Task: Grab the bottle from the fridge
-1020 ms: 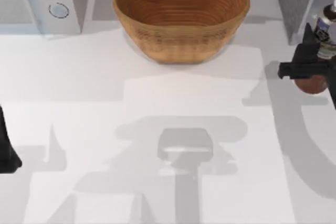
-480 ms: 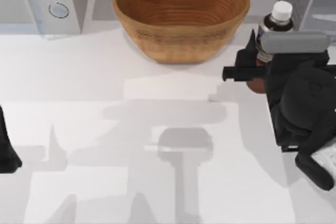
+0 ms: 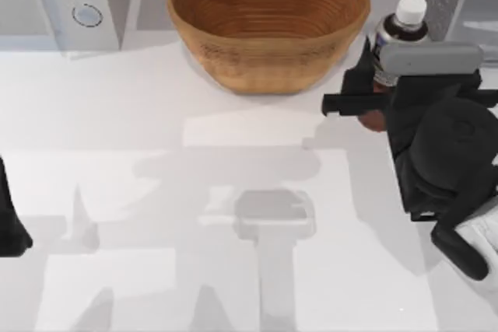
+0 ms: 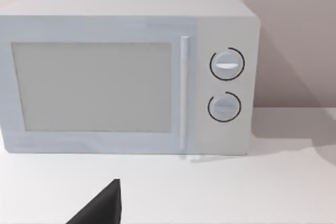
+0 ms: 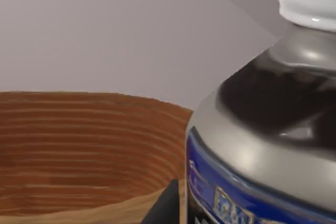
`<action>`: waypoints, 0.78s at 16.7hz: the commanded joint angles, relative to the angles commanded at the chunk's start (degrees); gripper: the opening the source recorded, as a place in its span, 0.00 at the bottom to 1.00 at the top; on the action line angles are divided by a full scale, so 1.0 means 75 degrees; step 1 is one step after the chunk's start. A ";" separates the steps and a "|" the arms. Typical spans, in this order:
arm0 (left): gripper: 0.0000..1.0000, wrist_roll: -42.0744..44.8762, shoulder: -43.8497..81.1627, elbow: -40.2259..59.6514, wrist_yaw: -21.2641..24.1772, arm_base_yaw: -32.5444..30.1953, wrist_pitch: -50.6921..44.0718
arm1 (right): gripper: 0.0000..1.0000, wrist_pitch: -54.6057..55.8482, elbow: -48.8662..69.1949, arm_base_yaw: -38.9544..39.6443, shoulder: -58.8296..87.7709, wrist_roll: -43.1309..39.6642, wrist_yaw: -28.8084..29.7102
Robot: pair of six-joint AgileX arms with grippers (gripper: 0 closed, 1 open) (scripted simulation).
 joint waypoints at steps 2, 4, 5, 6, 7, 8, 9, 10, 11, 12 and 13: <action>1.00 0.0000 0.0000 0.0000 0.0000 0.0000 0.0000 | 0.00 0.0283 0.0126 -0.0018 0.0268 -0.0095 -0.0137; 1.00 0.0000 0.0000 0.0000 0.0000 0.0000 0.0000 | 0.00 0.0450 0.0204 -0.0126 0.0710 -0.0118 -0.0247; 1.00 0.0000 0.0000 0.0000 0.0000 0.0000 0.0000 | 0.00 0.0507 0.0273 -0.0205 0.0954 -0.0102 -0.0289; 1.00 0.0000 0.0000 0.0000 0.0000 0.0000 0.0000 | 0.00 0.0563 0.0372 -0.0300 0.1206 -0.0075 -0.0331; 1.00 0.0000 0.0000 0.0000 0.0000 0.0000 0.0000 | 0.00 0.0612 0.0505 -0.0412 0.1456 -0.0045 -0.0380; 1.00 0.0000 0.0000 0.0000 0.0000 0.0000 0.0000 | 0.00 0.0654 0.0666 -0.0532 0.1688 -0.0014 -0.0429; 1.00 0.0000 0.0000 0.0000 0.0000 0.0000 0.0000 | 0.00 0.0696 0.0833 -0.0642 0.1879 0.0018 -0.0471; 1.00 0.0000 0.0000 0.0000 0.0000 0.0000 0.0000 | 0.00 0.0731 0.0979 -0.0720 0.2014 0.0046 -0.0500; 1.00 0.0000 0.0000 0.0000 0.0000 0.0000 0.0000 | 0.00 0.0754 0.1062 -0.0756 0.2081 0.0065 -0.0512; 1.00 0.0000 0.0000 0.0000 0.0000 0.0000 0.0000 | 0.00 0.0759 0.1077 -0.0762 0.2091 0.0068 -0.0514; 1.00 0.0000 0.0000 0.0000 0.0000 0.0000 0.0000 | 0.00 0.0759 0.1077 -0.0762 0.2091 0.0068 -0.0514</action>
